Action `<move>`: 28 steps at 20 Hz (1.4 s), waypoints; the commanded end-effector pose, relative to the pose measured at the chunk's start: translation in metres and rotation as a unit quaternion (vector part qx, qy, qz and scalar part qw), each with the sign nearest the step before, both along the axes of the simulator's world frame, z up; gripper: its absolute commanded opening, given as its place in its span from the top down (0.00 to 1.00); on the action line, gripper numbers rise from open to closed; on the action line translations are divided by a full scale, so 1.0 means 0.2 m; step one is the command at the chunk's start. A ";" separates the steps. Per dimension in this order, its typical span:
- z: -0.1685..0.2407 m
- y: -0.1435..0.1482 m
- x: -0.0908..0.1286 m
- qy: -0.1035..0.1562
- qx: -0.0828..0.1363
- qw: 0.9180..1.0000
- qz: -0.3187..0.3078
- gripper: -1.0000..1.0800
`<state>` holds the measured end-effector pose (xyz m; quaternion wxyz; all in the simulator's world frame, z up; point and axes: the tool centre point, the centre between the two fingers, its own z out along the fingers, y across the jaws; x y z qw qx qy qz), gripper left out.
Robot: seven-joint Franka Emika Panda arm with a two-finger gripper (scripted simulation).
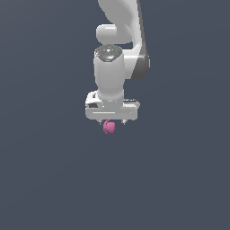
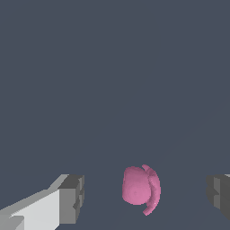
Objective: Pick up the object and move it to a goal position.
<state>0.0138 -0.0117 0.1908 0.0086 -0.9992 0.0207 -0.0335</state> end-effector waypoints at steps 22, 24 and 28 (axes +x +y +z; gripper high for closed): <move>-0.50 -0.11 -0.39 0.034 -0.005 0.997 -0.075 0.04; -0.50 -0.11 -0.39 0.034 -0.005 0.997 -0.076 0.04; -0.51 -0.11 -0.39 0.034 -0.005 0.997 -0.075 0.04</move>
